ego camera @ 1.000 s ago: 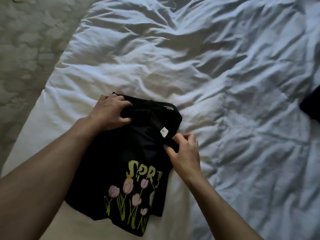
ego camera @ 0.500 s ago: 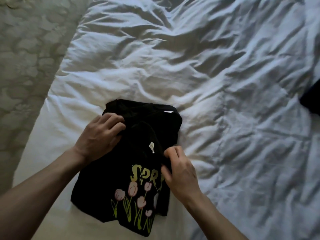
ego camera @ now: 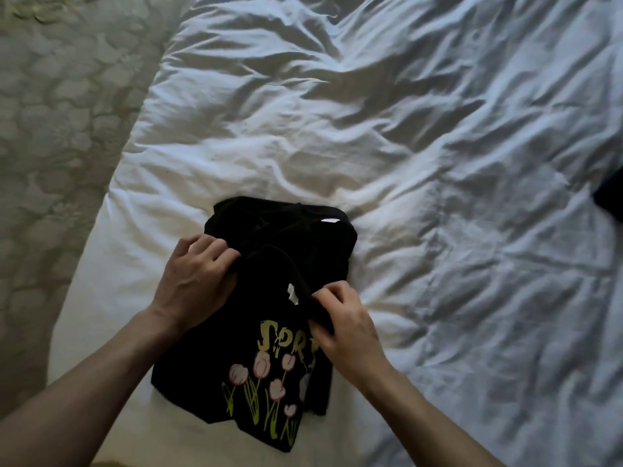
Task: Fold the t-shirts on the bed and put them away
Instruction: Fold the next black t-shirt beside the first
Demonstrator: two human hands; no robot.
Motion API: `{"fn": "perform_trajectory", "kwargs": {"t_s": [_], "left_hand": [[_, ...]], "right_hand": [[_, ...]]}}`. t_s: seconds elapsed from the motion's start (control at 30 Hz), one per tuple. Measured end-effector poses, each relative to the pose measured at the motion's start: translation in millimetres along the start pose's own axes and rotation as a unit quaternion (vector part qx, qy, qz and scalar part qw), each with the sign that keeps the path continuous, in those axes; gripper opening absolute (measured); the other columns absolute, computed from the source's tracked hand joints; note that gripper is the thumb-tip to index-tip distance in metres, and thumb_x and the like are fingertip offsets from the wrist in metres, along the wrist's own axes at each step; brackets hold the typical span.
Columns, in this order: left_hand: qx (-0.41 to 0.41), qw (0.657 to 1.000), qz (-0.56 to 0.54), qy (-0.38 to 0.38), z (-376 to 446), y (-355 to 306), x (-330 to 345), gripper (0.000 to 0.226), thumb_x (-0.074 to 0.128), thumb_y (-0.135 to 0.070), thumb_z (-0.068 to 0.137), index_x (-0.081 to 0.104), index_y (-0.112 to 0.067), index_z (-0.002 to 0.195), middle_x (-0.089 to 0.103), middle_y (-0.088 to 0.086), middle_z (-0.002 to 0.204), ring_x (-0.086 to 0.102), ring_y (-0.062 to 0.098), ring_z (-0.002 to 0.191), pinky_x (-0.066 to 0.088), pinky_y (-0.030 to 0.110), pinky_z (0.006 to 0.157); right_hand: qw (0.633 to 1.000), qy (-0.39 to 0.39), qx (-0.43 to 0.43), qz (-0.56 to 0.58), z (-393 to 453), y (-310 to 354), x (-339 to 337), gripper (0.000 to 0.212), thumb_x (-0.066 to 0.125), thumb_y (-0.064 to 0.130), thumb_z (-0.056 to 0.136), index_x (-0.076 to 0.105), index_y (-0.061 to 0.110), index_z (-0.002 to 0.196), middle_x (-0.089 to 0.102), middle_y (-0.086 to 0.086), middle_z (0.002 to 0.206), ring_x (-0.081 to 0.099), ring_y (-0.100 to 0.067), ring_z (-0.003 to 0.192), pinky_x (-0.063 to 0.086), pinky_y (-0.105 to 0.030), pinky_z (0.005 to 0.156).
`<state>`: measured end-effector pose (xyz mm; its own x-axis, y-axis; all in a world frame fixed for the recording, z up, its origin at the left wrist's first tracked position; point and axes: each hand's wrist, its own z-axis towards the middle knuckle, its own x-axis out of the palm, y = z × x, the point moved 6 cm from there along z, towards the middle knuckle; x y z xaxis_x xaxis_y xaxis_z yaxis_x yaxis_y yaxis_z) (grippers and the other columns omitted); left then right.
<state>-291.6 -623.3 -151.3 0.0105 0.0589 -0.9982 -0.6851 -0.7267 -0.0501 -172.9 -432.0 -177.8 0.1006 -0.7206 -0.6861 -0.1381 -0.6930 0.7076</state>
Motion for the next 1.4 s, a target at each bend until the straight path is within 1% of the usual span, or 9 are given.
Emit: {"fn": "perform_trajectory", "kwargs": {"t_s": [0.13, 0.27, 0.4, 0.5, 0.63, 0.77, 0.93, 1.17, 1.4], "left_hand": [[-0.044, 0.999, -0.019, 0.013, -16, 1, -1, 0.033, 0.048, -0.026, 0.078, 0.065, -0.005, 0.096, 0.062, 0.013, 0.103, 0.057, 0.037, 0.107, 0.04, 0.043, 0.089], [-0.186, 0.979, -0.08, -0.005, -25, 11, 2, 0.056, 0.062, -0.02, 0.076, 0.052, -0.005, 0.13, 0.046, 0.017, 0.138, 0.04, 0.038, 0.132, 0.039, 0.048, 0.103], [-0.408, 0.875, -0.26, -0.021, -27, 21, 17, 0.088, 0.075, -0.029, 0.082, 0.025, -0.014, 0.153, 0.034, 0.01, 0.15, 0.04, 0.029, 0.136, 0.04, 0.045, 0.109], [-0.48, 0.8, -0.358, 0.027, -30, 20, 32, 0.068, 0.074, -0.038, 0.085, 0.045, -0.017, 0.143, 0.057, 0.006, 0.132, 0.057, 0.023, 0.118, 0.046, 0.033, 0.091], [-0.449, 0.83, -0.323, 0.069, -32, 30, 36, 0.052, 0.07, -0.041, 0.086, 0.055, -0.018, 0.131, 0.064, 0.002, 0.107, 0.062, 0.024, 0.101, 0.046, 0.033, 0.078], [-0.475, 0.843, -0.245, 0.057, -47, 40, 38, 0.057, 0.067, -0.037, 0.088, 0.05, -0.01, 0.134, 0.058, 0.008, 0.105, 0.056, 0.03, 0.102, 0.042, 0.037, 0.078], [-0.188, 0.956, -0.226, -0.016, -59, -58, 10, 0.033, 0.063, -0.045, 0.083, 0.058, -0.018, 0.102, 0.057, 0.001, 0.089, 0.058, 0.022, 0.078, 0.051, 0.037, 0.064], [-0.25, 0.932, -0.173, 0.196, -99, -146, 37, 0.105, 0.077, -0.059, 0.049, 0.05, -0.006, 0.136, 0.056, 0.011, 0.117, 0.056, 0.031, 0.097, 0.055, 0.045, 0.072], [-0.399, 0.861, -0.288, 0.127, -112, -119, 19, 0.043, 0.06, -0.014, 0.084, 0.057, -0.017, 0.127, 0.058, 0.006, 0.116, 0.059, 0.032, 0.104, 0.045, 0.039, 0.076]], "right_hand": [[0.996, -0.028, -0.082, -0.026, -16, 26, 2, 0.03, 0.06, 0.014, 0.083, 0.053, 0.024, 0.111, 0.057, 0.001, 0.106, 0.059, -0.017, 0.082, 0.055, -0.033, 0.062], [0.998, -0.033, 0.048, 0.021, -17, -3, -1, 0.044, 0.062, 0.023, 0.086, 0.048, 0.031, 0.127, 0.054, 0.006, 0.116, 0.058, -0.015, 0.096, 0.053, -0.031, 0.08], [0.939, -0.123, 0.299, 0.117, -12, -46, -15, 0.061, 0.065, 0.04, 0.09, 0.04, 0.017, 0.139, 0.042, -0.005, 0.134, 0.05, -0.02, 0.116, 0.047, -0.031, 0.091], [0.911, -0.115, 0.361, 0.163, -22, -48, -10, 0.059, 0.064, 0.047, 0.088, 0.041, 0.015, 0.133, 0.052, -0.002, 0.119, 0.056, -0.019, 0.102, 0.047, -0.033, 0.083], [0.899, -0.032, 0.374, 0.224, -30, -28, 16, 0.051, 0.068, 0.048, 0.085, 0.043, 0.022, 0.121, 0.061, 0.004, 0.087, 0.061, -0.013, 0.082, 0.054, -0.041, 0.08], [0.882, -0.113, 0.39, 0.24, -23, -22, 23, 0.062, 0.072, 0.043, 0.083, 0.037, 0.023, 0.13, 0.059, 0.002, 0.111, 0.061, -0.017, 0.098, 0.053, -0.043, 0.089], [0.798, -0.123, 0.446, 0.385, -38, -19, 42, 0.066, 0.077, 0.046, 0.076, 0.036, 0.023, 0.123, 0.068, -0.003, 0.104, 0.068, -0.02, 0.097, 0.056, -0.046, 0.089], [0.766, -0.115, 0.408, 0.484, -26, -7, 38, 0.058, 0.071, 0.004, 0.085, 0.042, 0.004, 0.135, 0.07, -0.016, 0.11, 0.072, -0.023, 0.091, 0.057, -0.027, 0.066], [0.732, -0.188, 0.444, 0.481, -35, 1, 38, 0.055, 0.077, 0.037, 0.076, 0.043, 0.022, 0.116, 0.065, -0.013, 0.113, 0.068, -0.029, 0.099, 0.06, -0.043, 0.076]]}}
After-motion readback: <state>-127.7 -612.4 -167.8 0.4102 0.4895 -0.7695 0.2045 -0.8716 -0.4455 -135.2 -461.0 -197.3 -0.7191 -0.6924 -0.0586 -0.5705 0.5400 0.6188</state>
